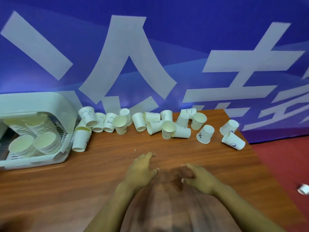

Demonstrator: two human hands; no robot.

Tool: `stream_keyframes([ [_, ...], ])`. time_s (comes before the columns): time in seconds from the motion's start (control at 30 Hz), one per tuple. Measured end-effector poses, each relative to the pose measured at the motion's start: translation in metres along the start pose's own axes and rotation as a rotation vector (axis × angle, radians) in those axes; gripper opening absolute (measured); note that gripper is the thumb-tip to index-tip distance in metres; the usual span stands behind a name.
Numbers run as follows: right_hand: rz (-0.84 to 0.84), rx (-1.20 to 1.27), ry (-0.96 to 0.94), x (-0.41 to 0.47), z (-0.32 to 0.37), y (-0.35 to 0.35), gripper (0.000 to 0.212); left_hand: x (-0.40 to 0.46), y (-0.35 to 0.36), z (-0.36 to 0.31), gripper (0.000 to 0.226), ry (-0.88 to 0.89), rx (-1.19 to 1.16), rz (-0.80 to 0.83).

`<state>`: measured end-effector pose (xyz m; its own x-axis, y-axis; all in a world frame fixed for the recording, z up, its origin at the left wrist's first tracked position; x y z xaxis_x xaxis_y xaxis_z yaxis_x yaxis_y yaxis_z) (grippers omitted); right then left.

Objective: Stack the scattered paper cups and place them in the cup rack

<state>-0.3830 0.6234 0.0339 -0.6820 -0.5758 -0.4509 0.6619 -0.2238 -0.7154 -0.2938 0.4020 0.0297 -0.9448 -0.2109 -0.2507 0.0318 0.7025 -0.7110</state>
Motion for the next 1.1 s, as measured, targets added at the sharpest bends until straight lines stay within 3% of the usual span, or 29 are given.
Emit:
stream_keyframes([
  [0.2,-0.029,-0.016,0.020,0.003,-0.030,-0.025,0.055,0.007,0.030,-0.019,0.051,0.020,-0.010,0.082],
  [0.4,-0.015,-0.007,-0.024,0.025,-0.073,-0.064,0.056,0.043,0.031,-0.048,0.053,-0.044,0.060,0.006],
  [0.53,-0.005,0.031,-0.054,0.032,-0.117,-0.099,0.053,0.060,0.070,-0.098,0.054,-0.040,0.082,0.005],
  [0.73,-0.264,0.126,-0.092,0.049,-0.185,-0.167,0.034,0.107,0.134,-0.185,0.054,0.015,0.119,0.041],
  [1.1,-0.320,-0.004,-0.058,0.099,-0.257,-0.230,0.048,0.178,0.185,-0.266,0.050,0.085,0.334,0.093],
])
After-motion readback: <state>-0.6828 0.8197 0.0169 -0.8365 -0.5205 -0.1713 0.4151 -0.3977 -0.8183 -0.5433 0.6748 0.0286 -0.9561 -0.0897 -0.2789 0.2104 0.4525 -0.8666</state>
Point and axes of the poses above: each hand's wrist, its own x-axis towards the middle knuckle, its own y-axis out of the palm, z = x × y, the point moved 1 cm from there along x, towards the middle knuckle
